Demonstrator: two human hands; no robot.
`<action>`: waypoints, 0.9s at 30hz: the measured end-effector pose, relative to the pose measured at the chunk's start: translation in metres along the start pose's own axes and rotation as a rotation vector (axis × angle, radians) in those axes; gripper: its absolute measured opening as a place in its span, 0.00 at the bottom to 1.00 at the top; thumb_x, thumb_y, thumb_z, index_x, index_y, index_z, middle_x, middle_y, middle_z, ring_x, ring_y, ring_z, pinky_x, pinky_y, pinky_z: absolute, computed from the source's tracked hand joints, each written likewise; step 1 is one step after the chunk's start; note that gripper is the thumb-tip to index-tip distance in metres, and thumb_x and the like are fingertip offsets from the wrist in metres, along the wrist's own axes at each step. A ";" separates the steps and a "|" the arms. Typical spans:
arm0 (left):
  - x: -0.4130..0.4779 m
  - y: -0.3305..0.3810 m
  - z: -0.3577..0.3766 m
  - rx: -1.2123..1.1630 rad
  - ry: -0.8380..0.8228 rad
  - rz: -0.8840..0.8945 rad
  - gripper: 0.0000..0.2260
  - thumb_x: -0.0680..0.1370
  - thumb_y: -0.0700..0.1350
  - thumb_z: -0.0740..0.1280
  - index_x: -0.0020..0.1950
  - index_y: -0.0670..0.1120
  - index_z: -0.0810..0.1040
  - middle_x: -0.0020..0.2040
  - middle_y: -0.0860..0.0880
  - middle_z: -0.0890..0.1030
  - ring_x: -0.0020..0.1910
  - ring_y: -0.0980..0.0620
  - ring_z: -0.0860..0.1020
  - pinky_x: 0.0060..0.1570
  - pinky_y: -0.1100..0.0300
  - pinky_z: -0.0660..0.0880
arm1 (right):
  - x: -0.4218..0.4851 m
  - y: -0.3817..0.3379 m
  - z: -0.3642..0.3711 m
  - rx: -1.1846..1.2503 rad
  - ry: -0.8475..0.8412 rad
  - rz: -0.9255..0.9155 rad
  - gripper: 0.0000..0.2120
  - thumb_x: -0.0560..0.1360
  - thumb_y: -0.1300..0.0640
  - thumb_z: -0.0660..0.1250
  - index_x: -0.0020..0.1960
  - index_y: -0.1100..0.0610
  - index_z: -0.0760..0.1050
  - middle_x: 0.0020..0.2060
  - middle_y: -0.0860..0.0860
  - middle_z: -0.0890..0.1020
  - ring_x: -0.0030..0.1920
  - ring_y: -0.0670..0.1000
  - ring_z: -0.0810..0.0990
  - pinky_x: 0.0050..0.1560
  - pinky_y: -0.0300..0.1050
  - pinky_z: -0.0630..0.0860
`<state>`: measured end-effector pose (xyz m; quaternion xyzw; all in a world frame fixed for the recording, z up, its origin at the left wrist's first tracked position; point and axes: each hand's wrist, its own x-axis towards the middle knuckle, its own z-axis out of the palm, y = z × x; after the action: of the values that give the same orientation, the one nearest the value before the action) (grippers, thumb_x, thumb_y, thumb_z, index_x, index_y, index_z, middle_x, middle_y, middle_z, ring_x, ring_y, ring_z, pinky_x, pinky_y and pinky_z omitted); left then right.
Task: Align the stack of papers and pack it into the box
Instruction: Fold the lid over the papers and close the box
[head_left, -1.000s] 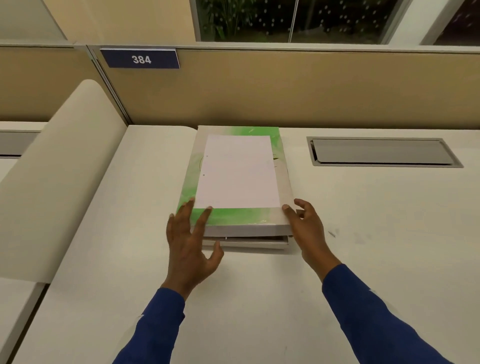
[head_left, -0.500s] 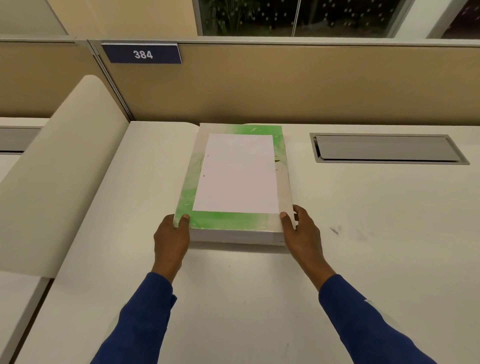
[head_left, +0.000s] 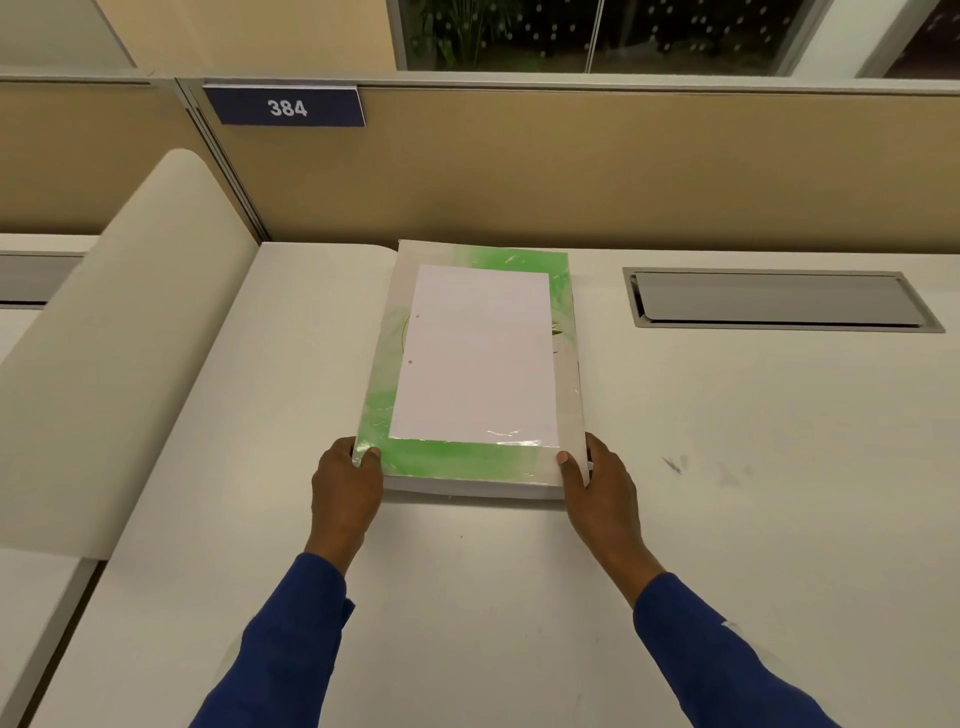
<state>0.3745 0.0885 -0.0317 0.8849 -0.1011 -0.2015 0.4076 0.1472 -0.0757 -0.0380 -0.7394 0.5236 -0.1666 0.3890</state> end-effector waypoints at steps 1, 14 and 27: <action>0.000 0.000 0.001 0.013 -0.003 -0.002 0.09 0.83 0.46 0.61 0.59 0.45 0.78 0.55 0.44 0.81 0.49 0.46 0.78 0.44 0.54 0.73 | 0.001 0.001 0.001 -0.014 -0.002 0.007 0.19 0.83 0.50 0.62 0.72 0.56 0.72 0.62 0.54 0.79 0.62 0.55 0.77 0.64 0.49 0.75; 0.005 0.015 0.020 0.489 -0.036 0.303 0.32 0.84 0.53 0.62 0.85 0.48 0.54 0.77 0.38 0.65 0.70 0.35 0.68 0.66 0.42 0.69 | 0.024 -0.003 0.010 -0.299 -0.015 -0.205 0.39 0.82 0.40 0.60 0.83 0.58 0.49 0.82 0.53 0.56 0.78 0.56 0.60 0.77 0.54 0.62; 0.034 0.030 0.044 0.743 0.002 0.368 0.34 0.83 0.61 0.57 0.83 0.42 0.58 0.62 0.36 0.72 0.58 0.38 0.72 0.51 0.47 0.73 | 0.063 -0.011 0.022 -0.476 -0.058 -0.244 0.41 0.82 0.37 0.54 0.83 0.61 0.46 0.83 0.58 0.50 0.80 0.59 0.58 0.78 0.55 0.60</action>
<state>0.3853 0.0272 -0.0444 0.9392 -0.3229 -0.0741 0.0899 0.1933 -0.1221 -0.0537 -0.8721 0.4437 -0.0636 0.1961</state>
